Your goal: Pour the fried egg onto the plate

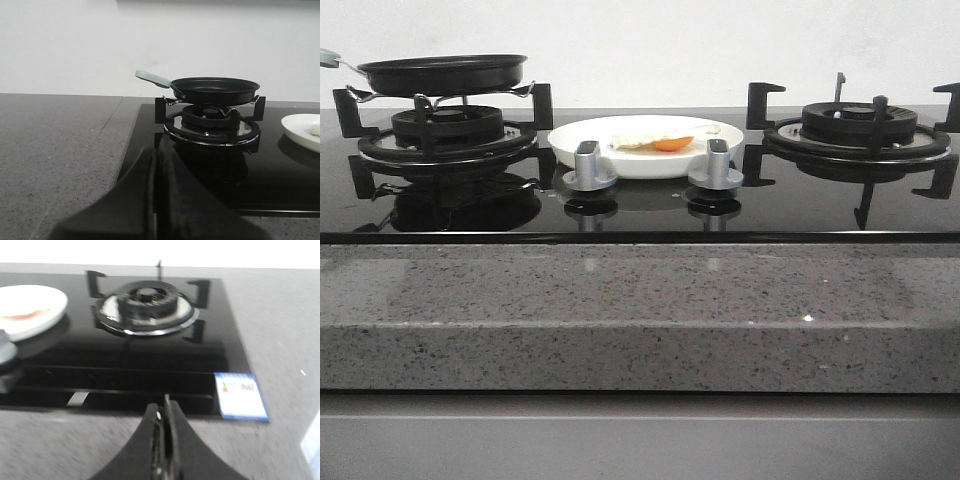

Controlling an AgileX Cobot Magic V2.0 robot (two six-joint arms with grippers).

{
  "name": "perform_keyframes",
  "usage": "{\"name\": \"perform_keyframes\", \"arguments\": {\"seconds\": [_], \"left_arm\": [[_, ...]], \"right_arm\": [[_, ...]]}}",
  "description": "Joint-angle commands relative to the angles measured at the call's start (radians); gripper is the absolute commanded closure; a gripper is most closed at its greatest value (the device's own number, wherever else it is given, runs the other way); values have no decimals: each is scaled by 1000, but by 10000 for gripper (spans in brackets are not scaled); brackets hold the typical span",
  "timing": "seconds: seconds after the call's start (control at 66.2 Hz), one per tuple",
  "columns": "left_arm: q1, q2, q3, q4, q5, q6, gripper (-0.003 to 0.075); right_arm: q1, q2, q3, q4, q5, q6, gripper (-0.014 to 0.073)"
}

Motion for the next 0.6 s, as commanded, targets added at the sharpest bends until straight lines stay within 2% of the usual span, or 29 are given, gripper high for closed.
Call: {"name": "perform_keyframes", "arguments": {"seconds": [0.0, 0.181, 0.227, 0.589], "left_arm": [[-7, -14, 3, -9, -90, -10, 740], [-7, -14, 3, -9, -90, -10, 740], [-7, -14, 3, -9, -90, -10, 740], [-7, -14, 3, -9, -90, -10, 740]], "right_arm": [[-28, -68, 62, -12, -145, -10, 661], [-34, -186, 205, -12, -224, -10, 661], [-34, -205, 200, -12, -194, -10, 661], [41, -218, 201, -11, -227, -10, 661]]}}
